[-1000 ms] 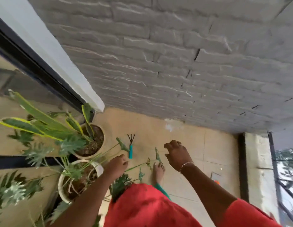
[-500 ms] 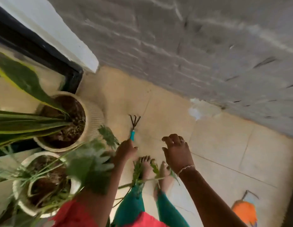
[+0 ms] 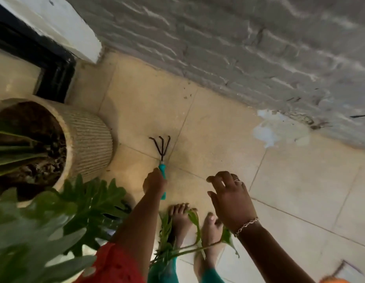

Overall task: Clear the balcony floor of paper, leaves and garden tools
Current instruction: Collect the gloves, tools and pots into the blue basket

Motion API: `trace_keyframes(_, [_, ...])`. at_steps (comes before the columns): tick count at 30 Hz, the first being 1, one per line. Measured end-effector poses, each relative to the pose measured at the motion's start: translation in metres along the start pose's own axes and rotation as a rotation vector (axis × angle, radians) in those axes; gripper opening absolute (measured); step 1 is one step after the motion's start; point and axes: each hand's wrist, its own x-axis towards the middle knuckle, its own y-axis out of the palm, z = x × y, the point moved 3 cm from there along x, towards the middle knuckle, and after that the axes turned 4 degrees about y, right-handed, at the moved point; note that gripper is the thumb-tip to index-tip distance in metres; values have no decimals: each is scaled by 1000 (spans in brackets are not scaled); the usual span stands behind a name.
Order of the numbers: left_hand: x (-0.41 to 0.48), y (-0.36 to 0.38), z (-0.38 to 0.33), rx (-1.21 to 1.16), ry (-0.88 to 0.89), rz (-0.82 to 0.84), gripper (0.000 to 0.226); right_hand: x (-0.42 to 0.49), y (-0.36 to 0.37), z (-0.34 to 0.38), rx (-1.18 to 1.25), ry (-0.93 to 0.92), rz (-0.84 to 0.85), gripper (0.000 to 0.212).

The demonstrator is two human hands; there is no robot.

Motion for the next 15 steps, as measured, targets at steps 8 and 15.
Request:
trace_keyframes(8, [-175,-104,-40,-302,142,46,37,-59,-154,36,89,134,31,50])
trace_keyframes(15, [-364,-187,-82,-511,306,163,29,-121,-320,60,310,355,-5,31])
